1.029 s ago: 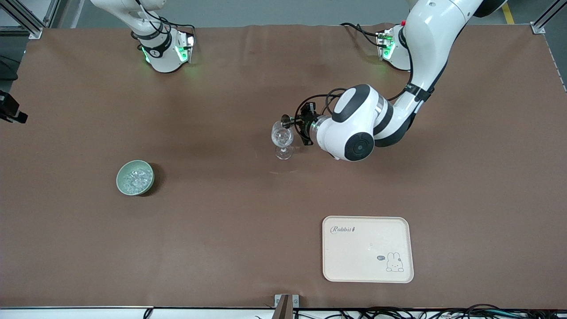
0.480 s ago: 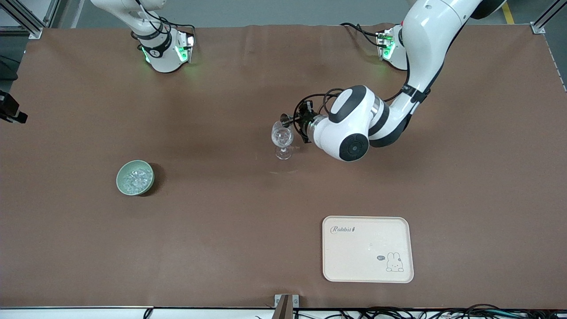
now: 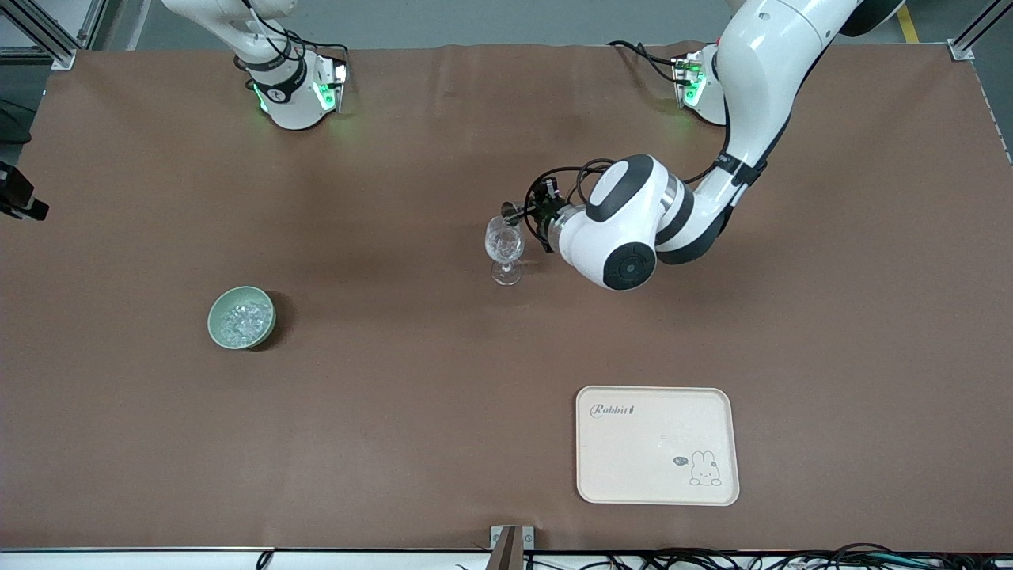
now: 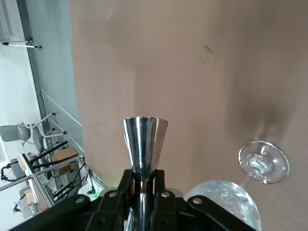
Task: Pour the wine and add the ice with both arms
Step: 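Tilt the jigger with the left gripper to pour into the wine glass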
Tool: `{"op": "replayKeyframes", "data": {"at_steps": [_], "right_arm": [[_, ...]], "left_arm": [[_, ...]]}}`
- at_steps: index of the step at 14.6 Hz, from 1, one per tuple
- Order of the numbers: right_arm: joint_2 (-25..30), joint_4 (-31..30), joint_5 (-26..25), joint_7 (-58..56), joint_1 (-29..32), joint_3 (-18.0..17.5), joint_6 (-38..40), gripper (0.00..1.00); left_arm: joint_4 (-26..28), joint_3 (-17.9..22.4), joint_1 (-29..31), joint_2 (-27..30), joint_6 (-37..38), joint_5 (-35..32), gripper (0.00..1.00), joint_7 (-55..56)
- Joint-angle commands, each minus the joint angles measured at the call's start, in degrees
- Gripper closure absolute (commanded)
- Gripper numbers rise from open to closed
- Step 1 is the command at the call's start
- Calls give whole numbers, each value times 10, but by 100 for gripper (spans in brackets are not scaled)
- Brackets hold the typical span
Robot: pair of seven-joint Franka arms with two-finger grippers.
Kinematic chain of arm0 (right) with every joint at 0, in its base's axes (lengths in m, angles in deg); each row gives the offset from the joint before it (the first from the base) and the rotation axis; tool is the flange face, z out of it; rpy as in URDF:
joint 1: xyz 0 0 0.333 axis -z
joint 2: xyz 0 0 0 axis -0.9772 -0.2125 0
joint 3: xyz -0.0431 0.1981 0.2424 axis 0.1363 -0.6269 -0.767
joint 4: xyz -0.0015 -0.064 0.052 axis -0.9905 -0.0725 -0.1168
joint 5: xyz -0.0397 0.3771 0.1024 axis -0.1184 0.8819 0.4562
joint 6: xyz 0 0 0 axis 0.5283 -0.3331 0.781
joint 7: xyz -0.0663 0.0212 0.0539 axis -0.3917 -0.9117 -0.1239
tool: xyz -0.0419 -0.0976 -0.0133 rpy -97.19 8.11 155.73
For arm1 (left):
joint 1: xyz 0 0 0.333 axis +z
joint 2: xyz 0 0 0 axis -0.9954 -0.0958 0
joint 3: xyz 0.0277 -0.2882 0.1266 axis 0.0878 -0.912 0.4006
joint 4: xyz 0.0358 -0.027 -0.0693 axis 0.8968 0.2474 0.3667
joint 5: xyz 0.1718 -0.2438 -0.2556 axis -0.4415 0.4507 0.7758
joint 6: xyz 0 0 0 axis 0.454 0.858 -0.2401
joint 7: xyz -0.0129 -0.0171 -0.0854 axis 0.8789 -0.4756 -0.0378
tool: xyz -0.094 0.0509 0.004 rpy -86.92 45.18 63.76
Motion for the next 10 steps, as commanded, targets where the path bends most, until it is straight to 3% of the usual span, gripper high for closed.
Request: {"op": "replayKeyframes", "data": {"at_steps": [1,7,10], "right_arm": [[1,3,5,3,7,-4,2,99],[1,3,5,3,8,-4,2,99],[1,3,5,4,6,-4,3,99]], "left_arm": [[-19,3,-5,-6,17,7,97,8],[-36,6,4,-5,16,3,99,-178],[-60,7,36,-3,15,2,99,-267]]}}
